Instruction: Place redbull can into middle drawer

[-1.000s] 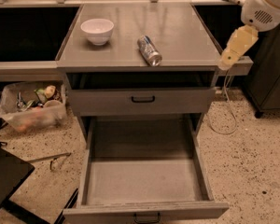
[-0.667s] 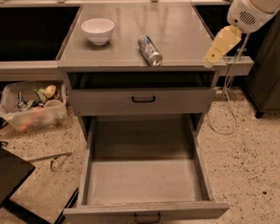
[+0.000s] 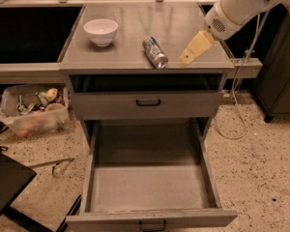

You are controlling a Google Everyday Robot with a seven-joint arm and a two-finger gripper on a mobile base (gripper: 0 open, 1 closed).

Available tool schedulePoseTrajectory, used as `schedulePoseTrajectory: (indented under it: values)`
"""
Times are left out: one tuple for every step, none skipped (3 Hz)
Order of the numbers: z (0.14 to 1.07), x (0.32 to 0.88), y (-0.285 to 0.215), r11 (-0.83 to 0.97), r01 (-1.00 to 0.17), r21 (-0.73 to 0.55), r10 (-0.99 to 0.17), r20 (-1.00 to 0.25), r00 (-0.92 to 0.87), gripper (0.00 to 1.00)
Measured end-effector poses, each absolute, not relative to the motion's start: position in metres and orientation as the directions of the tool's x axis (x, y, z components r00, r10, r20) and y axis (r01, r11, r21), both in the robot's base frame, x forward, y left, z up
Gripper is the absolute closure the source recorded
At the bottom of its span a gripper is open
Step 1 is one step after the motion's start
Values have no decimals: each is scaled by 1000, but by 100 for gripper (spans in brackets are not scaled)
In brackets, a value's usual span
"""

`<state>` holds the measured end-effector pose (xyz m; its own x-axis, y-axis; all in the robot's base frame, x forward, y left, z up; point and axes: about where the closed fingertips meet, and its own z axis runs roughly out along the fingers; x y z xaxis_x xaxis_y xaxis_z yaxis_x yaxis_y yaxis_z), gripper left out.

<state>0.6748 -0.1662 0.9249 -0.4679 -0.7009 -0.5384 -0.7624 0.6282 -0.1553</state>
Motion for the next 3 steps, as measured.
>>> schedulePoseTrajectory:
  values:
    - [897,705,-153,644,-754,-129,-686,-535,-493,0]
    - [866,745,-137,653,-749,-109,-674,-536,-509,0]
    - [866,745,-137,653,-749,-109,-673,-536,-509,0]
